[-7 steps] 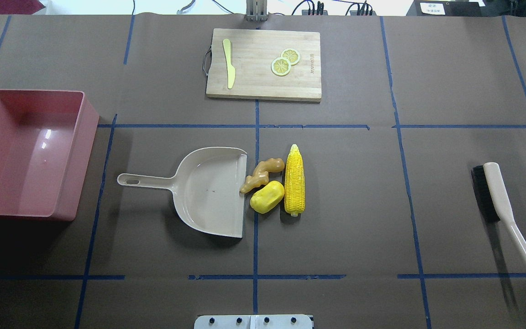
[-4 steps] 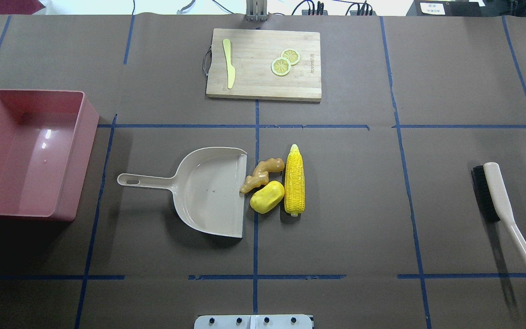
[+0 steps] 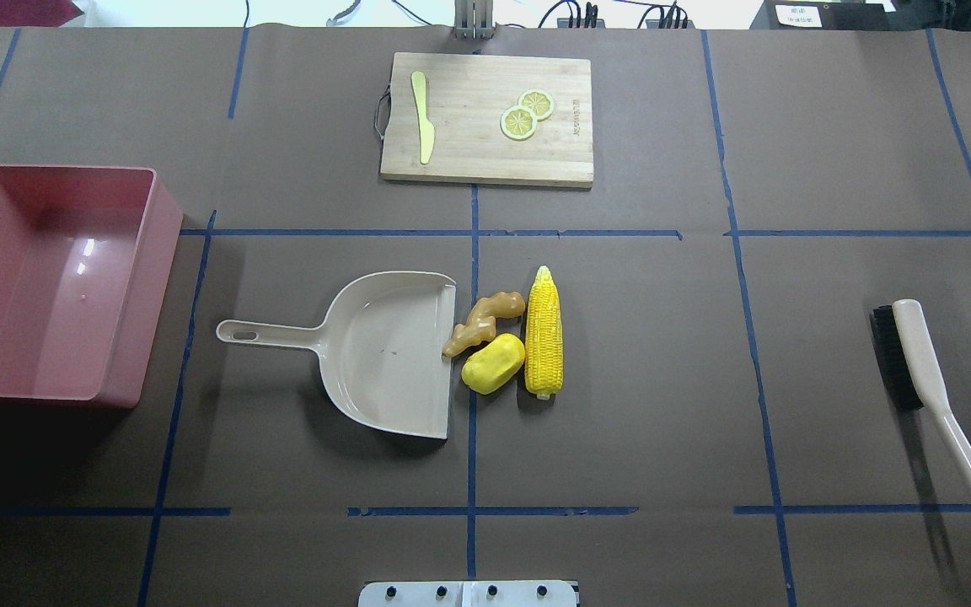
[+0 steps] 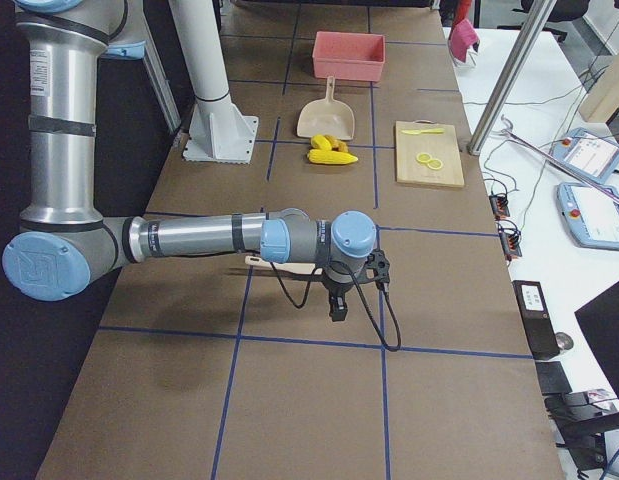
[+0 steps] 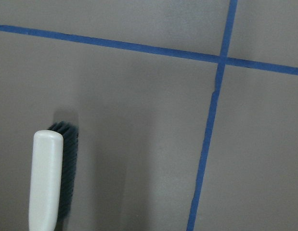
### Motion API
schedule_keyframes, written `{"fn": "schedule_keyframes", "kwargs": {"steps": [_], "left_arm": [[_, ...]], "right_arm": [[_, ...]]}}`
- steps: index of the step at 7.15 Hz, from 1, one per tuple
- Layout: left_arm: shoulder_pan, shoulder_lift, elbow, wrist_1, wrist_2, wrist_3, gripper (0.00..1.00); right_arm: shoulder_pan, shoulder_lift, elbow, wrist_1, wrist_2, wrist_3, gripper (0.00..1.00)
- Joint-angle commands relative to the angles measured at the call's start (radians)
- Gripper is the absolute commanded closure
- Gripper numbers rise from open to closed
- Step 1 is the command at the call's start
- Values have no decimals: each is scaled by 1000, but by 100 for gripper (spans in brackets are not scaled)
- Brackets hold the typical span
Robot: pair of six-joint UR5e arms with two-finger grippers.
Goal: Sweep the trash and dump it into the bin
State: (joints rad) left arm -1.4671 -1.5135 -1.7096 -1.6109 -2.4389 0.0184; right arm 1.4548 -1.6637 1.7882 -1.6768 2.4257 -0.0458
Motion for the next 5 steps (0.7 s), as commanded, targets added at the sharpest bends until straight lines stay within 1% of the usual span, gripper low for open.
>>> {"fn": "schedule_keyframes", "kwargs": {"steps": [1, 2, 3, 4, 5], "left_arm": [[82, 3, 2, -289, -38, -2, 0], [170, -10, 1, -382, -31, -3, 0], [276, -92, 1, -385, -32, -64, 0], [357, -176, 13, -395, -25, -136, 0], [413, -238, 16, -394, -20, -147, 0]], "right_arm": [[-106, -84, 136, 59, -11, 189, 1], [-150, -153, 149, 218, -23, 293, 1], [-227, -192, 149, 408, -48, 508, 1], [-328, -235, 149, 559, -91, 675, 1], [-388, -284, 148, 691, -118, 766, 1]]}}
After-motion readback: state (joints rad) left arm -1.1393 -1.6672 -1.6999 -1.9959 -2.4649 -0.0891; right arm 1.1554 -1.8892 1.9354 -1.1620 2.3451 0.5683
